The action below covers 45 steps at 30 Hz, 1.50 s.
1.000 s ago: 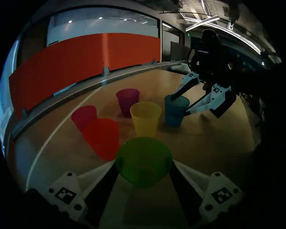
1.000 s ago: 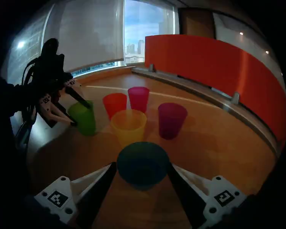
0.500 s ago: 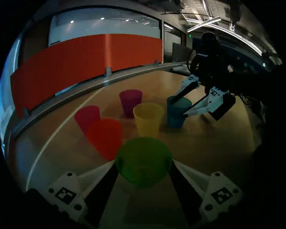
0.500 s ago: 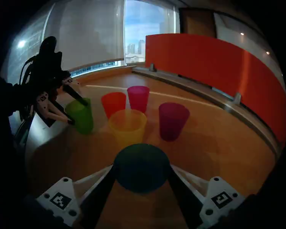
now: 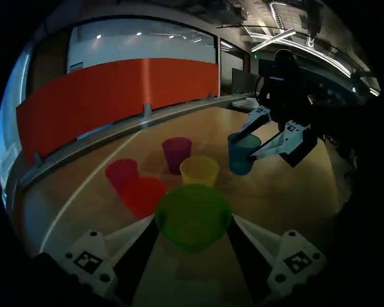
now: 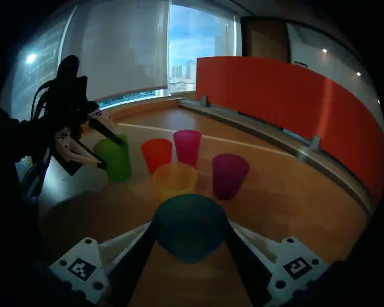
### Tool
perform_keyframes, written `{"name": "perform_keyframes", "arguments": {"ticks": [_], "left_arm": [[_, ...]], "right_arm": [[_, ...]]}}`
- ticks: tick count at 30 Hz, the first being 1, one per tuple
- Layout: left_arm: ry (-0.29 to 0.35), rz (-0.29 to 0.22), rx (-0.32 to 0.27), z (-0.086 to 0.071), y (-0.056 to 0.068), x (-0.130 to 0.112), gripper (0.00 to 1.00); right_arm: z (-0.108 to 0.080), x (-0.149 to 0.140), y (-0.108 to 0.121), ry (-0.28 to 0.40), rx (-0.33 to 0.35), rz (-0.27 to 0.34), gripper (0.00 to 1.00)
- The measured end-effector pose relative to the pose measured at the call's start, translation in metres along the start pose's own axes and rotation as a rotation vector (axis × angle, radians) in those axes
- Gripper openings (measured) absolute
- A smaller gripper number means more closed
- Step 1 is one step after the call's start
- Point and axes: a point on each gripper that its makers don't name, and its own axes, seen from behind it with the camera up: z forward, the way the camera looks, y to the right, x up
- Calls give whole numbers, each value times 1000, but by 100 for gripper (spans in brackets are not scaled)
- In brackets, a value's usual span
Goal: Pour water
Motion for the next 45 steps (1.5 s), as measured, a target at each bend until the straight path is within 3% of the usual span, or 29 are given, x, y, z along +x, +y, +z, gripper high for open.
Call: {"name": "perform_keyframes", "arguments": {"ticks": [12, 27, 36, 45], "left_arm": [[98, -12, 22, -14, -6, 46, 87], [228, 44, 33, -45, -1, 115, 87], [268, 62, 21, -52, 9, 139, 87], [288, 65, 12, -53, 14, 145, 87]], "right_arm": [[-38, 69, 16, 111, -44, -18, 91], [-74, 135, 16, 230, -68, -47, 91], [-87, 161, 10, 291, -60, -49, 91], [-91, 165, 8, 311, -52, -38, 91]]}}
